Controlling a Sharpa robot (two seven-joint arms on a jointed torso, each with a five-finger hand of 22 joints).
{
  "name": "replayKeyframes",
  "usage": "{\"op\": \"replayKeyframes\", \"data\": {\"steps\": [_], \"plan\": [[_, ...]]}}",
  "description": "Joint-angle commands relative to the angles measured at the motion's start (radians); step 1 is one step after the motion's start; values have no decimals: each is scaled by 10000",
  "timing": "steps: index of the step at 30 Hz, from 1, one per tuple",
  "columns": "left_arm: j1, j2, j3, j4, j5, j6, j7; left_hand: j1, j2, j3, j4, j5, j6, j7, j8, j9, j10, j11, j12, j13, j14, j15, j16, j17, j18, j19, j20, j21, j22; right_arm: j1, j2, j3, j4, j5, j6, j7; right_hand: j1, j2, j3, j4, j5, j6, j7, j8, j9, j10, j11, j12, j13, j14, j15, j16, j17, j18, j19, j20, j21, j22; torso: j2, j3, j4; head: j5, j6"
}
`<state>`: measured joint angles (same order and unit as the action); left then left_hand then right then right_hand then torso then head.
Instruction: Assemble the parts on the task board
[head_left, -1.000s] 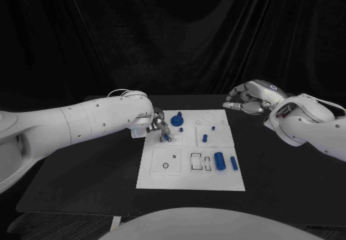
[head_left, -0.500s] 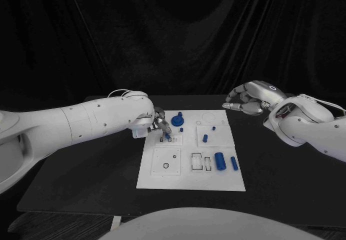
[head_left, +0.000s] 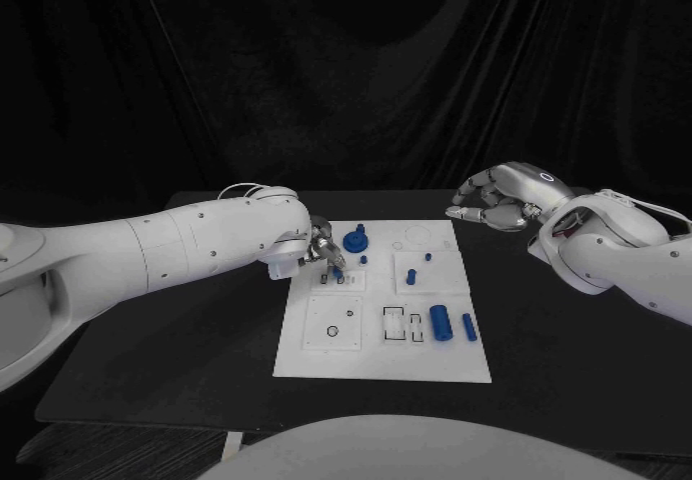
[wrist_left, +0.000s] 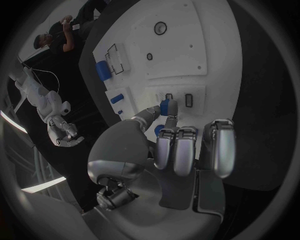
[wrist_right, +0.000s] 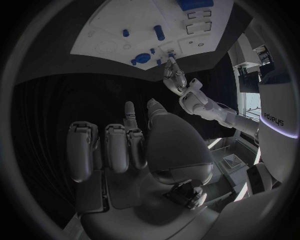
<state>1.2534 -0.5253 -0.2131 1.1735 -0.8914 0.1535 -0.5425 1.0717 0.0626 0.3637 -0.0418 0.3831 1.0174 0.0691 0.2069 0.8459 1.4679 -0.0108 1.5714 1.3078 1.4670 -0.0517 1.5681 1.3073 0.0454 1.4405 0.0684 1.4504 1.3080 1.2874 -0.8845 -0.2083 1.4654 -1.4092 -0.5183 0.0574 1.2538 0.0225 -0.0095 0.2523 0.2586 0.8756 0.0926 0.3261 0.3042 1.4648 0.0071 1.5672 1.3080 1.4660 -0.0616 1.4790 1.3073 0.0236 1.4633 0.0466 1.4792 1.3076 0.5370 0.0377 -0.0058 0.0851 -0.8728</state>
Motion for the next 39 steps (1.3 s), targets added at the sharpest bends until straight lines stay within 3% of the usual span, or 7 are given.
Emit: {"op": "replayKeyframes", "data": {"steps": [1,39], "plan": [[-36,38,8,-19,17,-154,111,-42,68,509,-425,-32,46,-82,24,17,1029,34,-6,2630,1038,25,27,2635,-50,57,-34,8,1870,-26,-1,9,-4,-21,-14,-152,-44,42,-36,5,-20,47,12,-20,-15,1060,56,36,2628,631,60,-55,213,31,614,63,-53,2279,0,0,-2,24,2],[-227,56,8,-130,17,-84,226,-69,80,541,-402,-27,44,-83,16,23,1029,32,-6,2630,1038,23,27,2635,-36,16,-35,-36,1845,-64,3,9,-21,-21,-5,-169,-12,39,-36,-21,-5,50,14,-24,-19,1060,61,36,2628,620,63,-77,160,34,609,66,-64,2275,-6,-5,-3,-8,2]]}}
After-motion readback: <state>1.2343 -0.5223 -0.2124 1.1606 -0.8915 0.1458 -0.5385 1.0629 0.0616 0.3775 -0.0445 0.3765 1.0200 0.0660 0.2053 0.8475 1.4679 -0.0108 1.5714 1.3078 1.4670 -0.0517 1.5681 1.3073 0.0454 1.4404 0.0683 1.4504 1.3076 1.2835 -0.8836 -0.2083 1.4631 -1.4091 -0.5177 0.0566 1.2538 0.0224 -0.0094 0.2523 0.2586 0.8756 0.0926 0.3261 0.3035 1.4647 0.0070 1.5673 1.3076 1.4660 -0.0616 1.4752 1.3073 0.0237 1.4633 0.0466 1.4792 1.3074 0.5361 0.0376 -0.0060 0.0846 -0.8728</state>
